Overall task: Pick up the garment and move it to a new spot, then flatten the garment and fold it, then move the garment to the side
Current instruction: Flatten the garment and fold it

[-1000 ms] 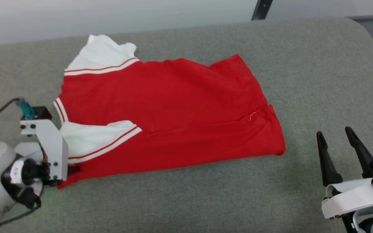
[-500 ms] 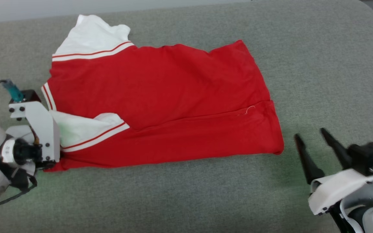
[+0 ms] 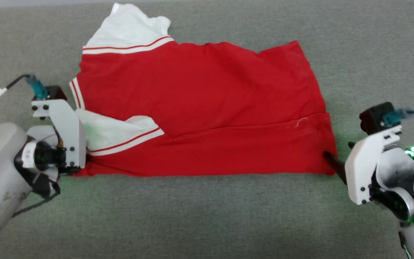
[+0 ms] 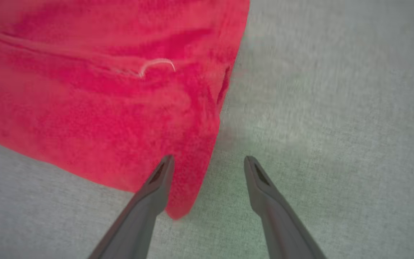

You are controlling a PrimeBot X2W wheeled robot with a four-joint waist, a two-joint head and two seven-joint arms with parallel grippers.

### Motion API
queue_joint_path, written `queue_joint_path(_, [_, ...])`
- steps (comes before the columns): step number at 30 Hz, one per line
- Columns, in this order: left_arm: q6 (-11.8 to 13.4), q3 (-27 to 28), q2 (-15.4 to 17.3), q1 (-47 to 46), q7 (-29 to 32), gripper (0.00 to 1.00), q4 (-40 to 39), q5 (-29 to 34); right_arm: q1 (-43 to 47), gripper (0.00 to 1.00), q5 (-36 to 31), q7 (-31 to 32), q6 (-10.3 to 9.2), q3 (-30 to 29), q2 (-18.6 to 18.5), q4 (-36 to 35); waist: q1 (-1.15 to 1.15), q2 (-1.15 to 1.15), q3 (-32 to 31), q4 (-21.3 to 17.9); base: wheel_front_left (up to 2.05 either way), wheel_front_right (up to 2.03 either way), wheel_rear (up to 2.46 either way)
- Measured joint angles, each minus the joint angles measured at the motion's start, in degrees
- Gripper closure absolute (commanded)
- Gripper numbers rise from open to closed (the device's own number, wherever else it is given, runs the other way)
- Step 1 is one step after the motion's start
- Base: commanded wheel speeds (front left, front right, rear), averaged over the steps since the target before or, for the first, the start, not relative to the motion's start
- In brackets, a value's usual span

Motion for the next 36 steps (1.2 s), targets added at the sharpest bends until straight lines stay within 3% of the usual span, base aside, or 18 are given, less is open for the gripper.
queue_joint_path(9, [-1.1, -0.1, -2.9, -1.7, -0.5, 1.00, 1.7, 0.5, -8.8, 0.03, 1.4, 14.2, -0.01, 1.8, 3.4, 11.2, 0.00, 0.00, 1.1, 2.4, 0.00, 0.00, 0.00])
queue_joint_path(10, [-1.3, -0.1, -3.3, -1.7, -0.8, 1.00, 2.0, 0.5, -9.5, 0.67, 1.8, 14.9, -0.01, 1.3, 3.8, 12.4, 0.00, 0.00, 1.2, 2.6, 0.00, 0.00, 0.00])
queue_joint_path(11, [-1.5, 0.0, -3.7, -1.8, -1.0, 1.00, 2.3, 0.4, -9.9, 1.00, 2.0, 15.2, -0.02, 1.0, 3.9, 13.4, 0.00, 0.00, 1.2, 2.9, 0.00, 0.00, 0.00])
queue_joint_path(22, [-3.1, 0.5, -6.5, -1.7, -3.0, 1.00, 5.2, -0.6, -11.7, 1.00, 2.9, 14.1, 0.09, 1.0, 2.4, 17.0, 0.00, 0.00, -0.5, 4.6, 0.00, 0.00, 0.00])
queue_joint_path(36, [-2.7, -0.8, -7.3, 0.4, -0.7, 1.00, 3.2, -1.4, -8.2, 1.00, 6.5, 17.2, 0.02, 1.5, -1.6, 12.5, 0.00, 0.00, -4.7, 6.0, 0.00, 0.00, 0.00])
